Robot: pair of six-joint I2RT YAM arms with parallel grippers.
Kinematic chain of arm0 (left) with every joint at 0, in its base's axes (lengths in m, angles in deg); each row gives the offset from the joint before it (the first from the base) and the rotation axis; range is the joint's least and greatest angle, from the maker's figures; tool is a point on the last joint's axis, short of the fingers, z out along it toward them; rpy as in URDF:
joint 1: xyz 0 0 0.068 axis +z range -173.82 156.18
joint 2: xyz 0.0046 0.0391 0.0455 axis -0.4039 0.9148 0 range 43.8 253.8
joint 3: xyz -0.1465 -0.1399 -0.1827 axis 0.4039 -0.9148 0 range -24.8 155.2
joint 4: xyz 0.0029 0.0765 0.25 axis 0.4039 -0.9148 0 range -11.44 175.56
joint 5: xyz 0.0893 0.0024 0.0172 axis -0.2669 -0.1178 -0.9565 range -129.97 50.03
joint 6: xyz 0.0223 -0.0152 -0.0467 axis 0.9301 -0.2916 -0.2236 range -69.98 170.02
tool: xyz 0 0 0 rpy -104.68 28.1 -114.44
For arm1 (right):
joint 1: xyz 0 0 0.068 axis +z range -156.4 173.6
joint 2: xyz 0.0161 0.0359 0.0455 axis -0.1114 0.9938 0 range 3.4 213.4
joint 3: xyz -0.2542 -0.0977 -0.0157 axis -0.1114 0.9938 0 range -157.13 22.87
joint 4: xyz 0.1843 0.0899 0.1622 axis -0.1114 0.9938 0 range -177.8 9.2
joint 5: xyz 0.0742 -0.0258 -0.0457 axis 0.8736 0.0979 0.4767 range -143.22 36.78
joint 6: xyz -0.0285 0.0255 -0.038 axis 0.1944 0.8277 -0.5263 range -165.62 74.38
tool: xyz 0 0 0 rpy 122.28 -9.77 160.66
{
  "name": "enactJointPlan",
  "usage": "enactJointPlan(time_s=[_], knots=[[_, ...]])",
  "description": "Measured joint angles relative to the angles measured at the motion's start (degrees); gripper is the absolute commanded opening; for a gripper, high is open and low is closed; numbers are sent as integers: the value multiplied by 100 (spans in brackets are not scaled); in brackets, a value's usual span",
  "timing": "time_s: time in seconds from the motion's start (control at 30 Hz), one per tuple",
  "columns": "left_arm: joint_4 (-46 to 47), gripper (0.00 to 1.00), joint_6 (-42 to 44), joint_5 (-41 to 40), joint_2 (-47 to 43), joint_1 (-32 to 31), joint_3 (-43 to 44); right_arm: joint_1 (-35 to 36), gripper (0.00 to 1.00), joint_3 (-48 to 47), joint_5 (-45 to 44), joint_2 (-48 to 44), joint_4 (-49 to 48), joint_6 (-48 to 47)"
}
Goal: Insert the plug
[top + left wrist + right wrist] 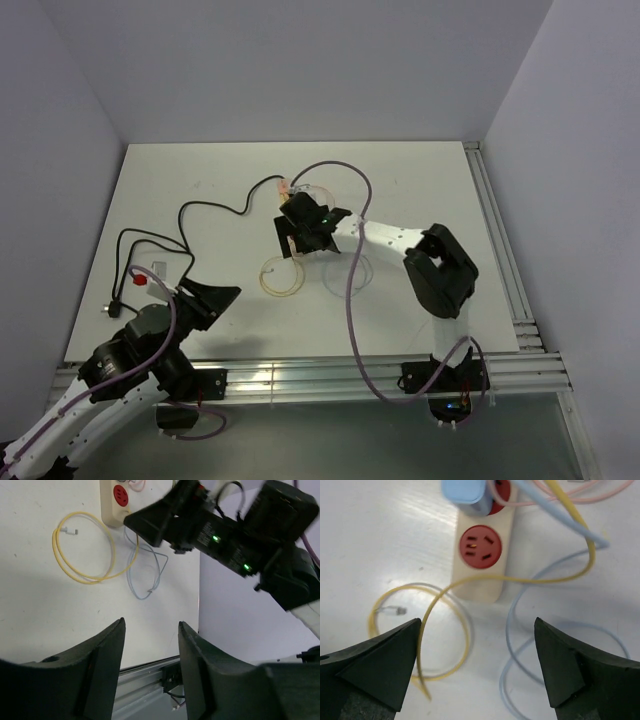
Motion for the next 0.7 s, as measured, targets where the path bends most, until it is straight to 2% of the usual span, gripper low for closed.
enactJointPlan(time_s=[0.23, 0.27, 0.37, 0.47, 0.57, 0.7], knots=[[326, 63, -2, 129, 525, 0, -83, 409, 100, 1255, 184, -2146, -503, -61], [387, 70, -4, 146, 588, 0, -103, 476, 100, 1482, 219, -2498, -605, -26], [662, 80, 0, 308, 754, 0, -243, 595, 100, 2297, 223, -3554, -894, 234], [1034, 86, -39, 507, 789, 0, -487, 579, 100, 3414, 52, -4485, -1292, 592], [1545, 87, -142, 732, 831, 0, -874, 540, 100, 4732, -205, -5217, -1475, 1008], [2085, 88, -282, 1049, 1128, 0, -1272, 505, 100, 5914, -282, -6074, -1362, 1300]])
